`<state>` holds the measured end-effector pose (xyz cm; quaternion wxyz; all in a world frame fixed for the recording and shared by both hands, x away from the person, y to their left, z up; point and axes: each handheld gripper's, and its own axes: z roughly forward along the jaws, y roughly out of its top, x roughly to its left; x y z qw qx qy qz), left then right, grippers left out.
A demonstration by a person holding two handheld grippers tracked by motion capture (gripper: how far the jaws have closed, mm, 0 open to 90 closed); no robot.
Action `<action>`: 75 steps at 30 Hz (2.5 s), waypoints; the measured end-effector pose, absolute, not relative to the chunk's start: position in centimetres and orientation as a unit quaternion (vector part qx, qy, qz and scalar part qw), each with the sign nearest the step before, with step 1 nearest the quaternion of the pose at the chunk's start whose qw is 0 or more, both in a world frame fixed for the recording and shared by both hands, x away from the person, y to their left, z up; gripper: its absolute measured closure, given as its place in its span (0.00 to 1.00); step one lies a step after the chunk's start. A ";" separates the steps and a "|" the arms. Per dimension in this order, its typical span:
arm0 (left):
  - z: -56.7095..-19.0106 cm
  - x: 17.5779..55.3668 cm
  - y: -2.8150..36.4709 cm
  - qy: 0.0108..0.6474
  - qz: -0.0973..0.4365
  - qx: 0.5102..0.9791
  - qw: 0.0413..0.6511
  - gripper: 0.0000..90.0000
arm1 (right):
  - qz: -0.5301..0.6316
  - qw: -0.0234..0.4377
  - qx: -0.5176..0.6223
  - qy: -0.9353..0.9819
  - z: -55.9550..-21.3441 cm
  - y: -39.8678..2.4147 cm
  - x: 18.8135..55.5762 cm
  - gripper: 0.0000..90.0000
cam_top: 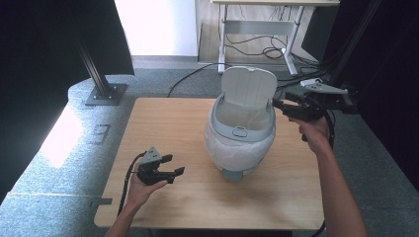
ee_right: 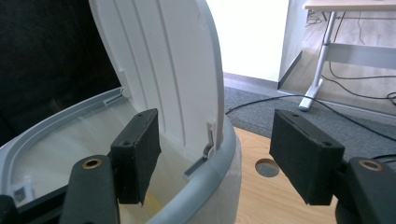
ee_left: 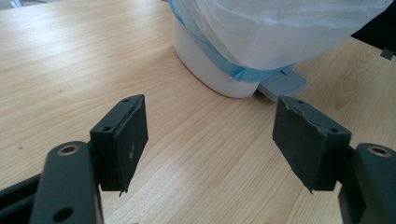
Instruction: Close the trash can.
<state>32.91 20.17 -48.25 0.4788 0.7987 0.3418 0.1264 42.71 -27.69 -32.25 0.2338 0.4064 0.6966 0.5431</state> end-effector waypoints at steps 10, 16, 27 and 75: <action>-49.3 32.8 20.1 0.347 0.117 0.801 0.473 0.29 | 0.561 0.215 0.398 0.693 -31.4 -26.4 45.3 0.35; -49.8 32.8 20.2 0.350 0.113 0.802 0.470 0.29 | 0.570 0.210 0.384 0.695 -30.1 -24.7 46.3 0.34; -50.4 33.1 20.6 0.357 0.091 0.798 0.477 0.29 | 0.589 0.175 0.362 0.701 -29.5 -23.4 44.8 0.27; -51.5 33.1 21.1 0.376 0.097 0.798 0.460 0.29 | 0.529 0.288 0.379 0.703 -35.2 -25.2 31.1 0.24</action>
